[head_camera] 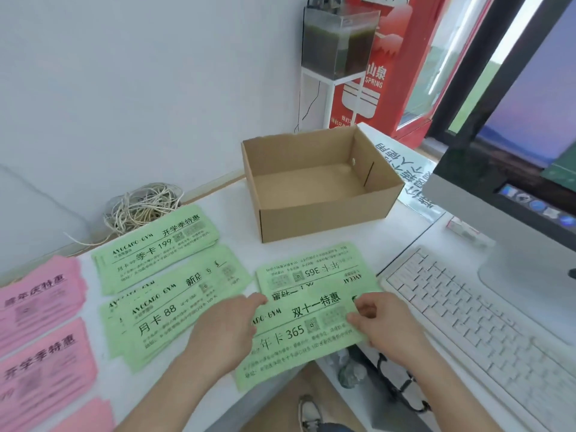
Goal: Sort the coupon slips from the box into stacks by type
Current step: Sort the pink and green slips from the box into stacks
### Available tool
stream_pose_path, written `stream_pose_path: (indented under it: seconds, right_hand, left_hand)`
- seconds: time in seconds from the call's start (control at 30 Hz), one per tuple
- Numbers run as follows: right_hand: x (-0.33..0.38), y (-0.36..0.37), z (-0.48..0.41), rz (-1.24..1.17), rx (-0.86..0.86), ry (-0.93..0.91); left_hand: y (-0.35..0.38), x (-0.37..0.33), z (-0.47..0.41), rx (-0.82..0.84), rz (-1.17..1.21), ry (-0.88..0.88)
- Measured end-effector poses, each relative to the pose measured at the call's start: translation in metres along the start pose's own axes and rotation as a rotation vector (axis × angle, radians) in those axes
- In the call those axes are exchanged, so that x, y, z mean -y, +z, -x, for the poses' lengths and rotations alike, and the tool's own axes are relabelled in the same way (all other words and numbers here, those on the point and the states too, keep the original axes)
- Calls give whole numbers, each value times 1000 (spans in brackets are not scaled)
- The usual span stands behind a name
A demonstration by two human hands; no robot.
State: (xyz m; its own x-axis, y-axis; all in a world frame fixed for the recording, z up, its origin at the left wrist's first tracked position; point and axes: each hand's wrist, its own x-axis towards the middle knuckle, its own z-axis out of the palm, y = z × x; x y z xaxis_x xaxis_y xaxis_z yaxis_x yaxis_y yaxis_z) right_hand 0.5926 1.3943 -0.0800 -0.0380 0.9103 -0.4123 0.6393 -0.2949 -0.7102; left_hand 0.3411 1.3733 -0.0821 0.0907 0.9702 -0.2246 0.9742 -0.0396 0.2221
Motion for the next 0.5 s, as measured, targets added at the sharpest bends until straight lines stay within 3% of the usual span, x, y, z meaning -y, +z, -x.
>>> stream_pose_path:
  seconds: [0.1, 0.2, 0.33, 0.5]
  right_hand:
    - [-6, 6, -13, -44, 8, -10]
    - [-5, 3, -25, -159, 54, -3]
    - [-3, 9, -35, -148, 169, 1]
    - [-1, 10, -37, -202, 288, 1]
  left_hand:
    - [15, -2, 3, -176, -117, 108]
    - [39, -17, 8, -172, -121, 220]
    - [55, -29, 17, -108, -136, 159]
    - [55, -10, 25, -195, 85, 163]
